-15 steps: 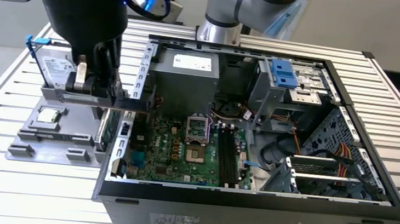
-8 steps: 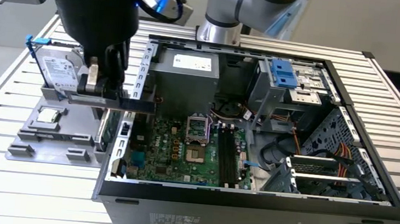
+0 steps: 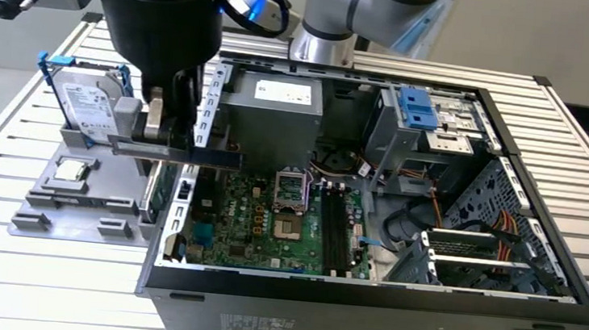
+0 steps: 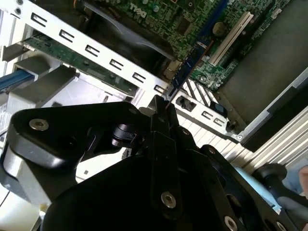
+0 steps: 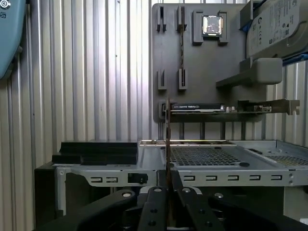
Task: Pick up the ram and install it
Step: 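Pick up the ram and move it above insertion slot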
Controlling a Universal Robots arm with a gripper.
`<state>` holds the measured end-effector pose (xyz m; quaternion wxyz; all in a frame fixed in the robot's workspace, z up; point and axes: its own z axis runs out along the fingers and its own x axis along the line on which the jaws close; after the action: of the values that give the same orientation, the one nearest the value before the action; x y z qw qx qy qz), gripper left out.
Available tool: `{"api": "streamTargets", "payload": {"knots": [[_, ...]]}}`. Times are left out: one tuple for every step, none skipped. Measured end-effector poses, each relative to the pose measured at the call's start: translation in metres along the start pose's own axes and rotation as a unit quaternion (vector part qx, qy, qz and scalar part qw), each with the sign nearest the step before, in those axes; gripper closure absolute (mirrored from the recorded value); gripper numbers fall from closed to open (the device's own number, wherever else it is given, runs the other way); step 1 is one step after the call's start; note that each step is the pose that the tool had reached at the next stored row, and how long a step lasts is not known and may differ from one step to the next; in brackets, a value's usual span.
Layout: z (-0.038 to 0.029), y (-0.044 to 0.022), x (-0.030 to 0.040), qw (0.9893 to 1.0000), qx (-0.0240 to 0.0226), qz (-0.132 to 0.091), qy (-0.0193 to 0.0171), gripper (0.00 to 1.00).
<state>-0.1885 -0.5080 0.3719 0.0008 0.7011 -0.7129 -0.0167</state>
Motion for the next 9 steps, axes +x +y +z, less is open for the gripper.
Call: {"api": "streamTargets", "payload": {"knots": [[0.0000, -0.0013, 0.0000, 1.0000, -0.0001, 0.000, 0.0000, 1.00], [-0.0001, -0.0025, 0.0000, 1.0000, -0.0001, 0.000, 0.0000, 1.00], [-0.0001, -0.0036, 0.0000, 1.0000, -0.0001, 0.000, 0.0000, 1.00], [-0.0001, -0.0045, 0.0000, 1.0000, -0.0001, 0.000, 0.0000, 1.00], [-0.0001, -0.0054, 0.0000, 1.0000, -0.0001, 0.000, 0.0000, 1.00], [-0.0002, -0.0063, 0.0000, 1.0000, -0.0001, 0.000, 0.0000, 1.00], [-0.0001, -0.0072, 0.0000, 1.0000, -0.0001, 0.000, 0.0000, 1.00], [-0.0002, -0.0081, 0.0000, 1.0000, -0.0001, 0.000, 0.0000, 1.00], [-0.0003, -0.0091, 0.0000, 1.0000, -0.0001, 0.000, 0.0000, 1.00]]}}
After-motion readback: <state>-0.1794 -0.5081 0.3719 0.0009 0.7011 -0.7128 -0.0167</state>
